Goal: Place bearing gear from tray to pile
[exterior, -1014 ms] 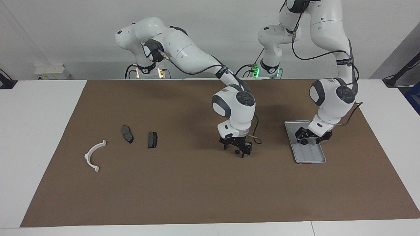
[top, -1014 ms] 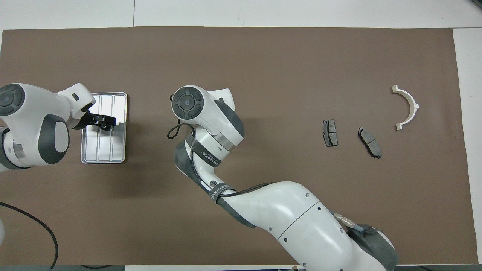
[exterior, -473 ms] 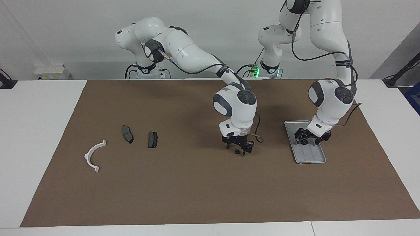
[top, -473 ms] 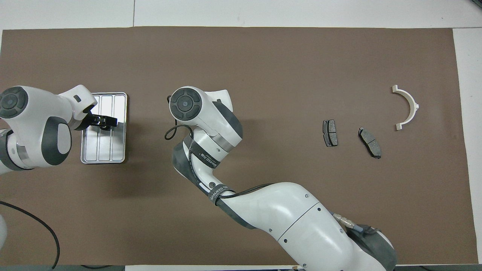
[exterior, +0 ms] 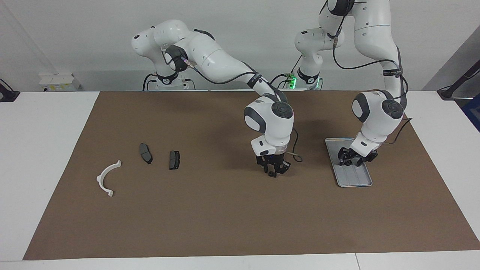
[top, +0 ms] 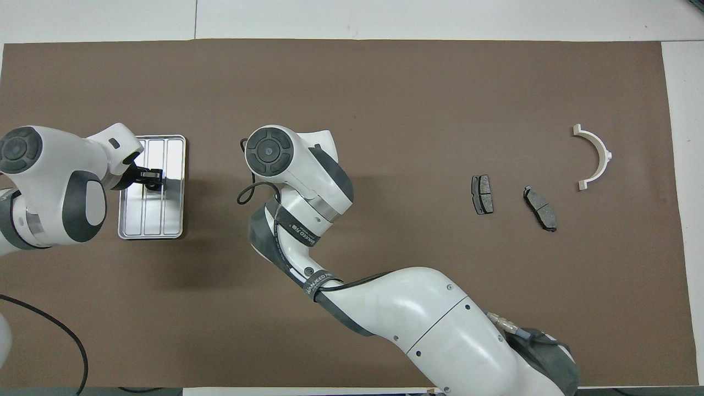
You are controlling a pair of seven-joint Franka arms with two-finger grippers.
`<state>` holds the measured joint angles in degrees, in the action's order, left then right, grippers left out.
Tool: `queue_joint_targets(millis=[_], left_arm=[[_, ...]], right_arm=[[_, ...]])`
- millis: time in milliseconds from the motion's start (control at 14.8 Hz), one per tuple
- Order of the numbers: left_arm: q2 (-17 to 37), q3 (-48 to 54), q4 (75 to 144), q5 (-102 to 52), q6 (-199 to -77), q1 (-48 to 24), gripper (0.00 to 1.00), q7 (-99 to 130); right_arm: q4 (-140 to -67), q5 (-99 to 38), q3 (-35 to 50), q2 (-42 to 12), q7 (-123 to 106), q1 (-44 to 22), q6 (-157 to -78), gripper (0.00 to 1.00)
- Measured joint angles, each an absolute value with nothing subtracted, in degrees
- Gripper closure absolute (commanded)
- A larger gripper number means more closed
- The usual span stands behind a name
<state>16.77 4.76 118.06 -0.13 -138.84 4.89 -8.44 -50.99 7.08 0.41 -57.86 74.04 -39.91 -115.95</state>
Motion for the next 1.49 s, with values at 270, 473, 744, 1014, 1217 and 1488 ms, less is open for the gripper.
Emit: queue_joint_targets(millis=[270, 473, 744, 1014, 1217, 1488], left_arm=[[16.8, 4.7, 116.9, -0.1, -138.4, 4.8, 1.00, -8.2], [16.8, 4.7, 111.9, -0.1, -133.3, 4.8, 1.00, -8.2], [16.8, 4.7, 106.3, -0.8, -128.3, 4.8, 1.00, -8.0], [17.3, 4.7, 106.2, -1.1, -128.4, 4.8, 1.00, -7.6], [17.9, 4.8, 106.2, -1.2, -129.9, 2.3, 1.00, -1.4], [18.7, 4.8, 105.9, -1.2, -131.4, -6.3, 1.00, 12.0]], right_arm=[[-51.0, 7.1, 0.4, -57.9, 74.0, -39.9, -115.9, 1.00], [-50.9, 7.1, 0.7, -57.9, 74.0, -39.5, -115.9, 1.00], [-50.7, 7.1, 0.8, -57.5, 70.7, -37.4, -113.8, 1.00], [-49.5, 7.1, 2.0, -53.8, 62.5, -33.9, -106.2, 1.00], [-49.4, 7.0, 2.7, -49.1, 54.5, -31.1, -100.2, 1.00], [-49.4, 6.0, 3.3, -43.2, 39.7, -25.8, -91.9, 1.00]])
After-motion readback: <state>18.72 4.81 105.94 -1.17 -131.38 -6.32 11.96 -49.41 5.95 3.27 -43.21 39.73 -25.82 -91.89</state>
